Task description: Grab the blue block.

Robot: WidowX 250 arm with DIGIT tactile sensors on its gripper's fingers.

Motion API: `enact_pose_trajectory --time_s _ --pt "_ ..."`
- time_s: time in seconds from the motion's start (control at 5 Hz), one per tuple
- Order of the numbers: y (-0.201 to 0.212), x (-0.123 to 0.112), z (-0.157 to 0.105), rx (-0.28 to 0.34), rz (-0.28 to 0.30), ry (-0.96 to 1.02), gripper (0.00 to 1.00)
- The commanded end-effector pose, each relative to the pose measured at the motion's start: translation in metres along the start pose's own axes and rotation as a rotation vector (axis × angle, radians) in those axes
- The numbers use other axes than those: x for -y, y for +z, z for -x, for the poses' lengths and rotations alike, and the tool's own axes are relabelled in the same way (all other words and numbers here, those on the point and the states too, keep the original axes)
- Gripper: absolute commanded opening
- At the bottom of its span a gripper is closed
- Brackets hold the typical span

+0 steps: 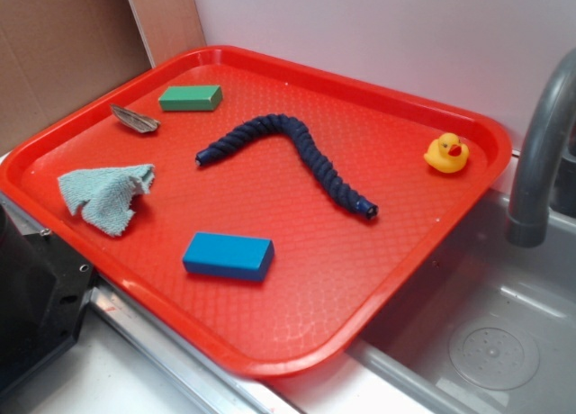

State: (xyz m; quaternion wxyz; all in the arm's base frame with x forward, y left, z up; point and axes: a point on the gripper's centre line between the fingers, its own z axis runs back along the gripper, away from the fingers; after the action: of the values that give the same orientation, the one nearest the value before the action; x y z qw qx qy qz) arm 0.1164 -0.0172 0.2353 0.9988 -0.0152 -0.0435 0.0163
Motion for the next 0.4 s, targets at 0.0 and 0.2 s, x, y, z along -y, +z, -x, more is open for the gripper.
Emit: enact_pose_trajectory --time_s 0.0,0.2 --pt "0.0 0.0 0.0 0.0 0.0 0.0 1.0" --pt "-0.051 0.022 0.0 -0.003 -0.012 -0.252 1.0"
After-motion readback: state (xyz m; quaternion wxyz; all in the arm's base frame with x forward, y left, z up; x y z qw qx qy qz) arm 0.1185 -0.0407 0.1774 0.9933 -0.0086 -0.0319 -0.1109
